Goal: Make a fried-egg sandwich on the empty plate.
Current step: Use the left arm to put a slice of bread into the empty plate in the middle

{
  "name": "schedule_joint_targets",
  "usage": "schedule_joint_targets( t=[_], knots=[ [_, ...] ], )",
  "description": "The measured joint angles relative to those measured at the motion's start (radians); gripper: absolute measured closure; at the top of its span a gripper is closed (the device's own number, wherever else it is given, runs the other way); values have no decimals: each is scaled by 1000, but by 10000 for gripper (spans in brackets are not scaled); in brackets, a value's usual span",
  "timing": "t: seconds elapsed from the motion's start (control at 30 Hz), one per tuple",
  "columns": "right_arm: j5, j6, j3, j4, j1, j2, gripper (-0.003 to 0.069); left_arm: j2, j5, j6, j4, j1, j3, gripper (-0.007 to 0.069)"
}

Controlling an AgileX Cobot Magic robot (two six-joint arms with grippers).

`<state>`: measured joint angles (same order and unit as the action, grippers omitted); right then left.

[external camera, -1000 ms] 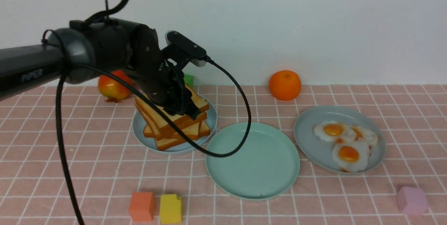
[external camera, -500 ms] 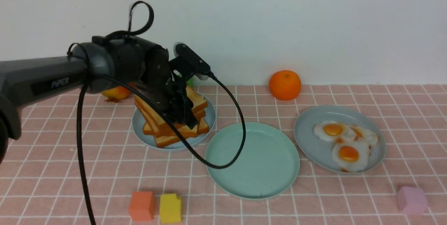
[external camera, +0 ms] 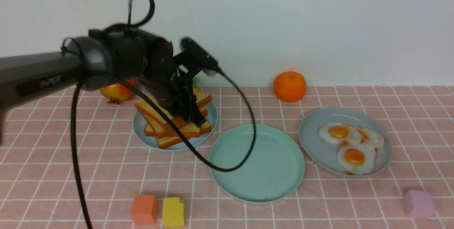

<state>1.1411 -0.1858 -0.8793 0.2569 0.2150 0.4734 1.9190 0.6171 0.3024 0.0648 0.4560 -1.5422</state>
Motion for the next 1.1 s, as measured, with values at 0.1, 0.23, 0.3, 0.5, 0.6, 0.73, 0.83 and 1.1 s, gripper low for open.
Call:
schedule_joint_targets(
  t=[0.1,0.23,0.3,0.5,0.6,0.73,0.83,1.1],
  knots=[
    [0,0,0,0,0,0,617,-60,37,15,-55,74,-2,538],
    [11,0,0,0,0,0,616,-73,95,123,-173,212,9,538],
    [21,0,0,0,0,0,616,-53,96,169,-209,266,24,538],
    [43,0,0,0,0,0,612,38,39,200,-219,317,42,538],
    [48,0,0,2,0,0,611,62,17,200,-205,316,43,538],
    [63,1,0,22,0,0,609,87,-9,201,-188,315,43,538],
    [70,1,0,24,0,0,608,96,-16,201,-167,315,43,538],
    [98,1,0,46,0,0,606,98,-14,202,-109,315,42,370]
  ],
)
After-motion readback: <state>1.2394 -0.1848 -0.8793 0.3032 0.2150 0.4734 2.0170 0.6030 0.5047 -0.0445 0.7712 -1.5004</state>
